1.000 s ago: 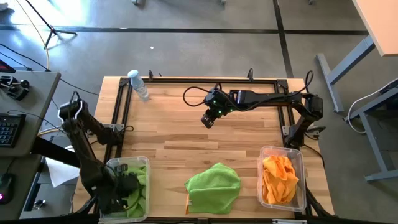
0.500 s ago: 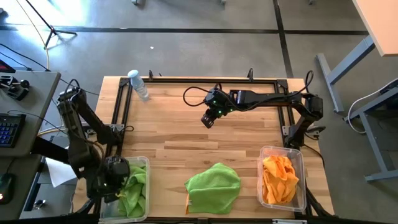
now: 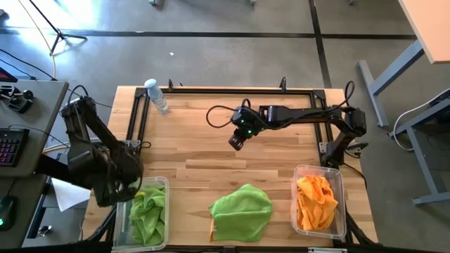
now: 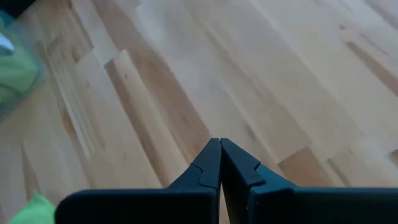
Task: Sort microfiber towel by color & place in baskets
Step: Put the green towel into the left transparent bin
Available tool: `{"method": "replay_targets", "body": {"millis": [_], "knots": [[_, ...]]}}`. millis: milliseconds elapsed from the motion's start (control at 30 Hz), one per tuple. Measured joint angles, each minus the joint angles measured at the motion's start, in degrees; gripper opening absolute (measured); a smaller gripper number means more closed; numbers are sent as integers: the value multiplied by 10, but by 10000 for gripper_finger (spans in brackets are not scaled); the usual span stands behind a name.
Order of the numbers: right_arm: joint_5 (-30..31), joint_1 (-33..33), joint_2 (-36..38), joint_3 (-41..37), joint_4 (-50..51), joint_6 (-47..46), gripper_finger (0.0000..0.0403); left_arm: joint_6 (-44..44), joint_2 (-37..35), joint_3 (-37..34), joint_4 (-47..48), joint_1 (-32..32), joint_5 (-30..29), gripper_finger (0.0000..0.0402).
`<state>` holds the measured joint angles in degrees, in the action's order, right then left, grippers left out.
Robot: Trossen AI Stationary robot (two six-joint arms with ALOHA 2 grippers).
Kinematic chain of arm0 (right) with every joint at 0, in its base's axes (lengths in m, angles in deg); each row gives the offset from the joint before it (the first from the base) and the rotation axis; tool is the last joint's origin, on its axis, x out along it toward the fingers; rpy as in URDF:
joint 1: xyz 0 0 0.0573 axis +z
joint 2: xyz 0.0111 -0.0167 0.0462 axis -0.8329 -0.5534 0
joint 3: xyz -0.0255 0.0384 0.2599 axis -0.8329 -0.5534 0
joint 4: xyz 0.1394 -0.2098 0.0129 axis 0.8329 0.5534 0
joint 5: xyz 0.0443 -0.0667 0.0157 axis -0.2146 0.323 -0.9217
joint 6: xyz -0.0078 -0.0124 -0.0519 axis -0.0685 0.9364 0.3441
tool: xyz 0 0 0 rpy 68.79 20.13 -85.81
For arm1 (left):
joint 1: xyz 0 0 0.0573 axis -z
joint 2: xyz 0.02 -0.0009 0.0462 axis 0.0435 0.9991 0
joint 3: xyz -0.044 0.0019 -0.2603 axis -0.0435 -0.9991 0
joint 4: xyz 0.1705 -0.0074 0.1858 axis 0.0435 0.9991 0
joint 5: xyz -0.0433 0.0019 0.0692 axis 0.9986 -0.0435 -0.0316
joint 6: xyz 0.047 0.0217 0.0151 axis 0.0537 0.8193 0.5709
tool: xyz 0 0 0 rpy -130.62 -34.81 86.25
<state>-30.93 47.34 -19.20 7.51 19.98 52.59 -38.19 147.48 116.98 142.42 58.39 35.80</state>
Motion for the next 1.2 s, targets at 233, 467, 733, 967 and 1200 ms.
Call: {"method": "replay_targets", "body": {"millis": [233,467,733,967,1200], "knots": [[24,51,22,0,36,-25,0,145,-31,11,12,-80,-141,0],[81,127,62,0,85,-71,0,329,-71,-57,-116,-184,-145,0],[122,233,70,30,155,-147,0,518,-103,-96,-237,-286,-140,0],[158,325,68,42,168,-196,0,612,-108,-96,-309,-339,-112,0],[126,384,27,42,166,-208,0,642,-102,-96,-352,-358,-112,0]]}}
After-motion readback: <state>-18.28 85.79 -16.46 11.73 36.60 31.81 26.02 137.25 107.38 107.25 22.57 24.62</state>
